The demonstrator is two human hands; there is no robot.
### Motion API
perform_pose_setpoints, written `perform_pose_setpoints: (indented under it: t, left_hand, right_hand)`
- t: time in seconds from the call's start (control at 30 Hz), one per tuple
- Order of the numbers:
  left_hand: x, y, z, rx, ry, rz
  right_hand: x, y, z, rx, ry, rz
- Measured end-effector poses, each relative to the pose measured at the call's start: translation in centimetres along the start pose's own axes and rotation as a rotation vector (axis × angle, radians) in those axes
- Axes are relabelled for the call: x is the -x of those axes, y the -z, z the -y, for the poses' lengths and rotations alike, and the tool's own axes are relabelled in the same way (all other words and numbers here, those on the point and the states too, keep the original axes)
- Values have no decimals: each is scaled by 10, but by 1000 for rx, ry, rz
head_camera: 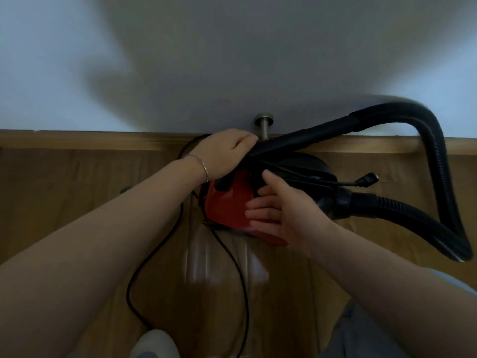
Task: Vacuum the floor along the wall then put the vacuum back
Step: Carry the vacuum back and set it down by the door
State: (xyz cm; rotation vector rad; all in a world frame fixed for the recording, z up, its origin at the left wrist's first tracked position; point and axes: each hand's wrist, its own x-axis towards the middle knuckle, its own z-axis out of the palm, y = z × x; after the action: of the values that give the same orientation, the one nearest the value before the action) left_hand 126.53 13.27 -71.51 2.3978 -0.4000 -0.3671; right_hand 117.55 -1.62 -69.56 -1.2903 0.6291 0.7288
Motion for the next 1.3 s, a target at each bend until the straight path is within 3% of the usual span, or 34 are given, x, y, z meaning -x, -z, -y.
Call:
perform_pose_setpoints:
  t: [0.1,0.37,0.47,0.63,0.7,0.8,0.97,1.13,1.3]
  left_hand:
    - [24,-6,18,-47,-78,-208]
    - [89,-43,52,-433,-226,-365]
    - [114,-63,62,-451,-205,-147]
    - [152,-109,82,-459,170,553]
    - [158,-124,88,-463,252,670]
    - [162,-145,90,-371,373,685]
    - [166,-169,82,-158,467,610]
    - [170,-169,76,1,560,488]
    - [157,-137,65,-358,458,404]
  right_hand:
    - [0,-10,-10,292,-73,151]
    - [-43,-37,-56,777,-113,222]
    - [-61,-39,-88,1043,-145,187]
    - [-83,-30,-145,1431,-287,122]
    - [-86,-25,-161,1444,-292,45]
    - [-84,-24,-174,1380,-352,63]
    - [-86,-35,-179,1230,-397,212]
    - [-84,-39,-161,858,-564,233]
    - [-80,-51,-122,907,-489,272]
